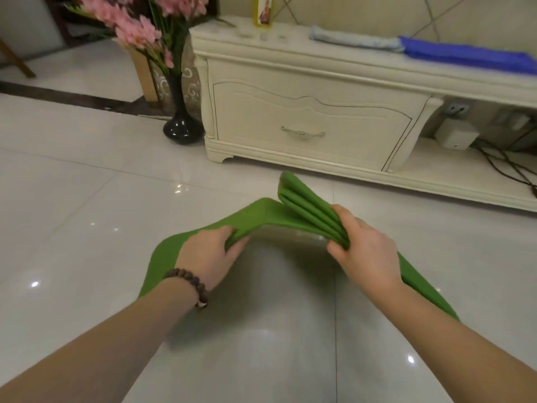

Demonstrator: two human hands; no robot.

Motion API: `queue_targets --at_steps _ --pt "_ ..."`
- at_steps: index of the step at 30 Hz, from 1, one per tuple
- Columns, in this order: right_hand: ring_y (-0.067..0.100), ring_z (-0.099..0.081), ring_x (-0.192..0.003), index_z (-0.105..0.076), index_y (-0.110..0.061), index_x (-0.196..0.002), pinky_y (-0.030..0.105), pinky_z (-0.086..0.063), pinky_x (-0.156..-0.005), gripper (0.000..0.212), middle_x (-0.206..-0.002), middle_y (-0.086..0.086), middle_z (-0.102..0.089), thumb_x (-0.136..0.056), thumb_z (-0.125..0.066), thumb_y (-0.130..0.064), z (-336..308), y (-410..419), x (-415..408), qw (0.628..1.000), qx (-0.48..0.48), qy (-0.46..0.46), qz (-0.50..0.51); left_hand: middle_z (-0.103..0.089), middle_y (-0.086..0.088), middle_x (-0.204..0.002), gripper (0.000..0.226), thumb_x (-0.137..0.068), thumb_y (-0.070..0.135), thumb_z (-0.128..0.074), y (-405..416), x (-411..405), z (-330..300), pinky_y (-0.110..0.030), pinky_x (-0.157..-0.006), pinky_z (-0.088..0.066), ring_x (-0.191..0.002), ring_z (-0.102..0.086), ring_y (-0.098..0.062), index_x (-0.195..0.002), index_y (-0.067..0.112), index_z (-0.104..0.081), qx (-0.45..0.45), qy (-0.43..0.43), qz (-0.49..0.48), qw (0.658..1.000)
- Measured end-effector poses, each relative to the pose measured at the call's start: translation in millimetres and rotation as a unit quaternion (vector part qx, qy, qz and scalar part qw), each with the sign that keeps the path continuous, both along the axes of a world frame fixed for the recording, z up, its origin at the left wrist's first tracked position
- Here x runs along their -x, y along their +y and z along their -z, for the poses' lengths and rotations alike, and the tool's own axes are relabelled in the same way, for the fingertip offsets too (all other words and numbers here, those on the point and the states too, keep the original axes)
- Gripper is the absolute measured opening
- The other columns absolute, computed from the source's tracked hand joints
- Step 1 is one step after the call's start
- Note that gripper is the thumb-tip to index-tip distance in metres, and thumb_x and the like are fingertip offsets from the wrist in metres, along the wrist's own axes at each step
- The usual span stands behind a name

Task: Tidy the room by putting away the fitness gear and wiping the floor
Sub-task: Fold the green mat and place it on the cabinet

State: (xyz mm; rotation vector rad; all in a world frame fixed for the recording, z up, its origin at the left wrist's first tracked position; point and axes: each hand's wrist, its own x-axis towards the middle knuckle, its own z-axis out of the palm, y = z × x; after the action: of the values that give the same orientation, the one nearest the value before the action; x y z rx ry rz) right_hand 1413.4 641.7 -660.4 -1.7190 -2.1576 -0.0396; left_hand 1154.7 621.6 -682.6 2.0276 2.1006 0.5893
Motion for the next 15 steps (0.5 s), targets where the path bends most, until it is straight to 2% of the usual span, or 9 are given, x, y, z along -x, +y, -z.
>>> queue_targets --at_steps 2,4,6,8,9,11,12,13,15 --pt "0.028 -0.062 -0.094 -0.034 -0.031 -0.143 0.034 -0.046 -0.071 0.064 -0.12 0.001 -0.063 -0.085 -0.061 -0.035 -10.4 3.1 0.7 0.999 -0.022 0.034 0.004 -0.06 -0.001 -0.068 0.04 -0.096 0.048 -0.043 5.2 -18.0 -15.1 -0.028 -0.054 -0.039 -0.061 -0.055 -0.016 -0.088 0.014 -0.063 -0.011 -0.093 0.003 0.996" --pt "0.026 -0.063 -0.091 -0.037 -0.032 -0.14 0.032 -0.046 -0.071 0.061 -0.114 0.0 -0.065 -0.085 -0.062 -0.033 -21.1 3.6 5.3 0.996 -0.038 0.083 -0.01 -0.054 -0.004 -0.062 0.045 -0.095 0.047 -0.043 12.8 -37.3 -31.8 -0.03 -0.053 -0.039 -0.056 -0.052 -0.019 -0.076 0.008 -0.056 -0.04 -0.171 0.019 0.984" --pt "0.024 -0.062 -0.089 -0.038 -0.033 -0.139 0.031 -0.048 -0.072 0.058 -0.109 -0.002 -0.066 -0.086 -0.062 -0.032 -30.5 3.1 11.6 0.991 -0.035 0.126 -0.035 -0.058 -0.01 -0.068 0.046 -0.096 0.046 -0.045 19.1 -50.0 -45.0 -0.037 -0.061 -0.051 -0.066 -0.059 -0.025 -0.079 0.005 -0.057 -0.024 -0.295 0.055 0.954" --pt "0.024 -0.062 -0.092 -0.037 -0.034 -0.139 0.033 -0.05 -0.076 0.059 -0.111 -0.002 -0.066 -0.086 -0.062 -0.032 -37.8 5.5 14.9 0.987 -0.022 0.149 -0.058 -0.067 -0.012 -0.09 0.034 -0.095 0.037 -0.048 21.5 -58.4 -52.4 -0.044 -0.079 -0.057 -0.088 -0.065 -0.024 -0.098 0.007 -0.062 0.03 -0.419 0.097 0.902" --pt "0.024 -0.062 -0.095 -0.036 -0.034 -0.14 0.035 -0.051 -0.078 0.06 -0.113 -0.002 -0.065 -0.086 -0.063 -0.031 -41.1 7.7 15.1 0.986 -0.014 0.155 -0.067 -0.068 -0.008 -0.1 0.028 -0.093 0.032 -0.05 22.2 -59.4 -53.6 -0.044 -0.085 -0.056 -0.095 -0.066 -0.02 -0.105 0.009 -0.062 0.033 -0.416 0.111 0.902" --pt "0.024 -0.061 -0.099 -0.036 -0.035 -0.141 0.036 -0.051 -0.081 0.061 -0.118 -0.002 -0.064 -0.086 -0.063 -0.033 -46.9 12.6 14.1 0.986 0.004 0.148 -0.082 -0.066 -0.001 -0.112 0.022 -0.09 0.023 -0.061 20.5 -57.6 -55.2 -0.038 -0.093 -0.053 -0.104 -0.064 -0.013 -0.11 0.015 -0.056 -0.014 -0.341 0.095 0.935" --pt "0.023 -0.061 -0.099 -0.035 -0.036 -0.141 0.037 -0.051 -0.082 0.061 -0.118 -0.002 -0.064 -0.087 -0.062 -0.034 -48.8 14.8 13.4 0.986 0.014 0.137 -0.088 -0.061 -0.001 -0.121 0.034 -0.086 0.021 -0.068 17.7 -55.9 -59.1 -0.035 -0.096 -0.05 -0.109 -0.061 -0.013 -0.115 0.017 -0.051 -0.054 -0.3 0.061 0.95" --pt "0.023 -0.061 -0.098 -0.033 -0.038 -0.141 0.038 -0.051 -0.082 0.061 -0.117 -0.002 -0.064 -0.087 -0.061 -0.036 -50.3 16.0 12.9 0.988 0.025 0.123 -0.094 -0.052 -0.004 -0.131 0.056 -0.08 0.022 -0.074 16.6 -53.0 -62.0 -0.033 -0.098 -0.047 -0.115 -0.055 -0.014 -0.126 0.018 -0.043 -0.101 -0.262 0.032 0.959" --pt "0.022 -0.06 -0.097 -0.03 -0.04 -0.14 0.038 -0.051 -0.081 0.06 -0.115 -0.002 -0.063 -0.088 -0.06 -0.037 -52.7 17.2 13.8 0.989 0.047 0.087 -0.109 -0.025 -0.012 -0.151 0.103 -0.068 0.029 -0.083 17.9 -43.7 -69.8 -0.044 -0.106 -0.038 -0.134 -0.036 -0.026 -0.147 0.027 -0.017 -0.204 -0.124 0.042 0.97"
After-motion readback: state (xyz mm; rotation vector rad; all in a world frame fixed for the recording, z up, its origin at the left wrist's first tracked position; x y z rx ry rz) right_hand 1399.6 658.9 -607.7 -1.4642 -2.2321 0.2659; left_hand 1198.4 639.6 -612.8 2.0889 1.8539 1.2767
